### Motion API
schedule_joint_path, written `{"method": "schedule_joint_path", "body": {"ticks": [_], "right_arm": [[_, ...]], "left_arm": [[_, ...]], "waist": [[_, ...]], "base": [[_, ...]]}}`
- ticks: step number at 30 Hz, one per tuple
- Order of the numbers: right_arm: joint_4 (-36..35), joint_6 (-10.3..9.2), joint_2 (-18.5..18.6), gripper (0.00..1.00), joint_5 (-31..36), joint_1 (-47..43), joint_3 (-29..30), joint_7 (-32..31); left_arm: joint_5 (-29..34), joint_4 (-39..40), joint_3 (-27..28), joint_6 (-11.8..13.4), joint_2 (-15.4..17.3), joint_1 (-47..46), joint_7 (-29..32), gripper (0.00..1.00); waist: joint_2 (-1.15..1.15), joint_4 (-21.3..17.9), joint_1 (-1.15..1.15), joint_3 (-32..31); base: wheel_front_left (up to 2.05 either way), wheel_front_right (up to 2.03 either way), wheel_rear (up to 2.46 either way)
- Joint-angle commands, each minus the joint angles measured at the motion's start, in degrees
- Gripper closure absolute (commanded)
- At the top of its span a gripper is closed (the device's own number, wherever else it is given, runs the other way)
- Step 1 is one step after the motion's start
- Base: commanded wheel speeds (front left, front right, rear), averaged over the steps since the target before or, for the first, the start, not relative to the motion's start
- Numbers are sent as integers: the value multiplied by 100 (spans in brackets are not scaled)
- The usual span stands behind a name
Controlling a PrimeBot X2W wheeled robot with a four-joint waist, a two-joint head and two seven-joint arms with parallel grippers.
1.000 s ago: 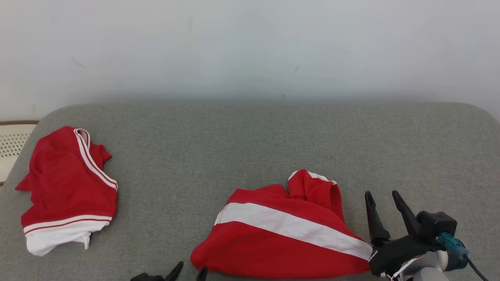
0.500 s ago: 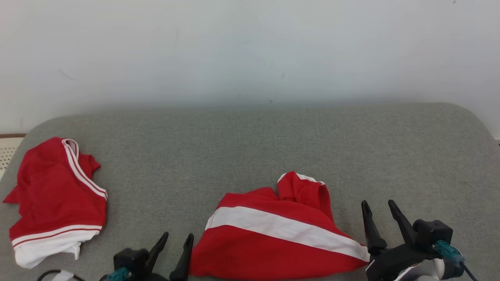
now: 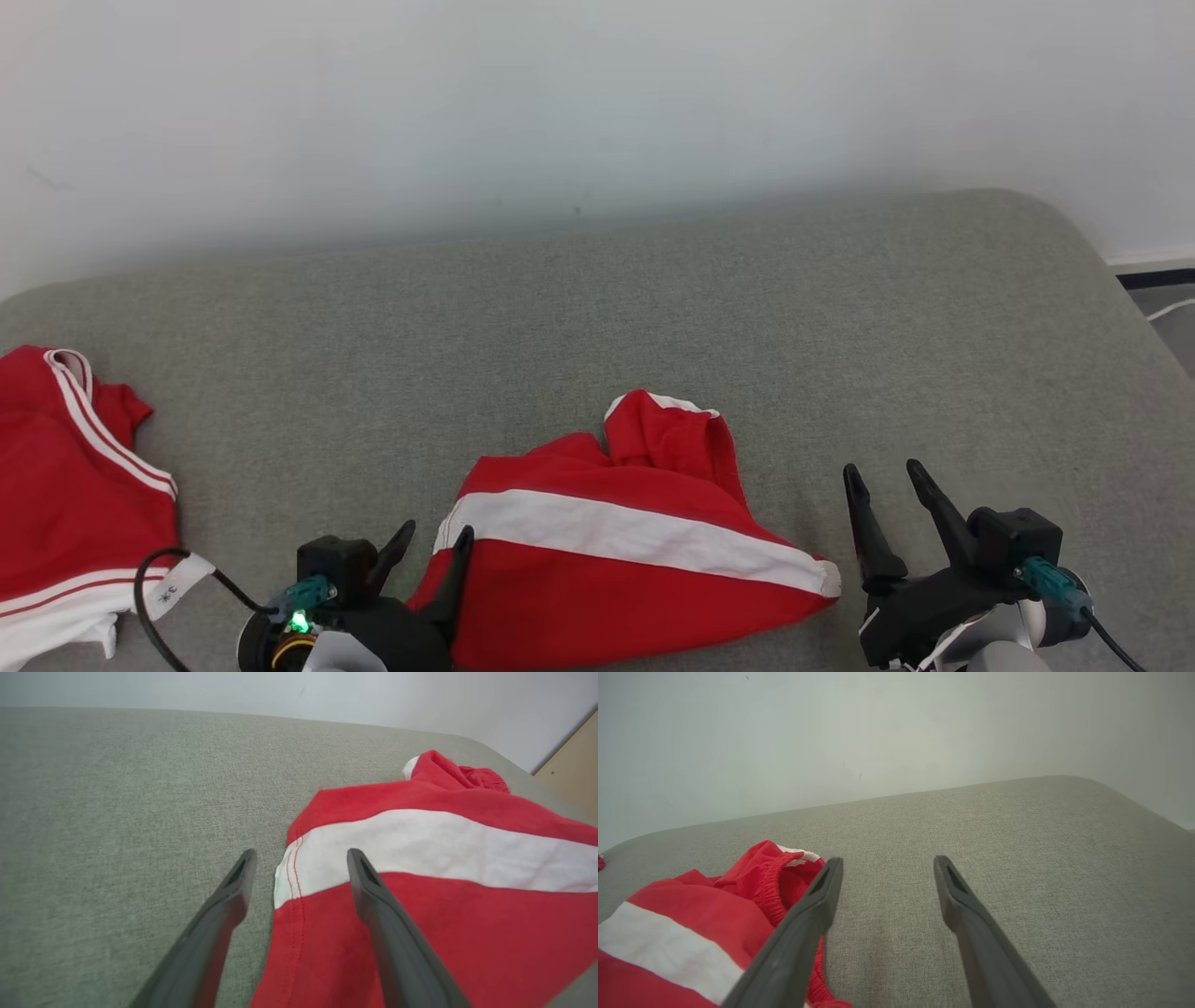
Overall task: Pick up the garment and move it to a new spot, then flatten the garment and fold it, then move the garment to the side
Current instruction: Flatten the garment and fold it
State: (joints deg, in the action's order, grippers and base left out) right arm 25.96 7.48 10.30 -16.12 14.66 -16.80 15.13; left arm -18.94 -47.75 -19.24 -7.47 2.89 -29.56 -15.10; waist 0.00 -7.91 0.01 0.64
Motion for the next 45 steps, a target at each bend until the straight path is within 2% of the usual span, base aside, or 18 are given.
{"method": "schedule_joint_path", "body": {"ticks": [1,11,19,25,32,33,34,35,36,39,45], "right_arm": [[14,3,20,0,-20,2,-22,2],[-24,3,17,0,15,81,-75,2],[-28,3,20,0,-36,164,-125,2],[-37,3,17,0,-53,207,-134,2],[-41,3,-7,0,-47,226,-146,1],[-37,3,-11,0,-49,242,-153,1],[-34,3,-13,0,-51,257,-156,1],[-31,3,-15,0,-52,268,-154,1],[-27,3,-19,0,-54,273,-150,1],[-13,3,-23,0,-52,253,-112,1],[12,3,-29,0,-49,110,20,1]], "left_arm": [[-57,-74,-50,13,4,-18,-8,0],[-283,-474,-563,289,4,-145,-8,0],[-384,-490,-367,550,4,-342,-9,0],[-474,-810,-267,613,4,-415,-7,0],[-690,-957,-487,548,2,-448,-1,0],[-734,-963,-520,539,2,-465,-1,11],[-785,-964,-558,518,-2,-472,-1,49],[-839,-956,-601,490,-5,-477,-1,68],[-875,-936,-637,499,-6,-484,-1,100],[-960,-764,-658,461,-2,-455,-2,100],[-839,-77,-280,607,5,-230,-6,100]], "waist": [[0,-105,-1,83],[0,-233,-1,186],[0,-325,-1,308],[0,-379,-1,365],[0,-421,-1,432],[0,-429,-1,435],[0,-435,-1,437],[0,-438,-1,437],[0,-439,-1,434],[0,-415,-1,404],[0,-239,-1,315]], "base": [[0,0,0],[0,0,0],[0,0,0],[0,0,0],[0,0,0],[0,0,0],[0,0,0],[0,0,0],[0,0,0],[0,0,0],[0,0,0]]}}
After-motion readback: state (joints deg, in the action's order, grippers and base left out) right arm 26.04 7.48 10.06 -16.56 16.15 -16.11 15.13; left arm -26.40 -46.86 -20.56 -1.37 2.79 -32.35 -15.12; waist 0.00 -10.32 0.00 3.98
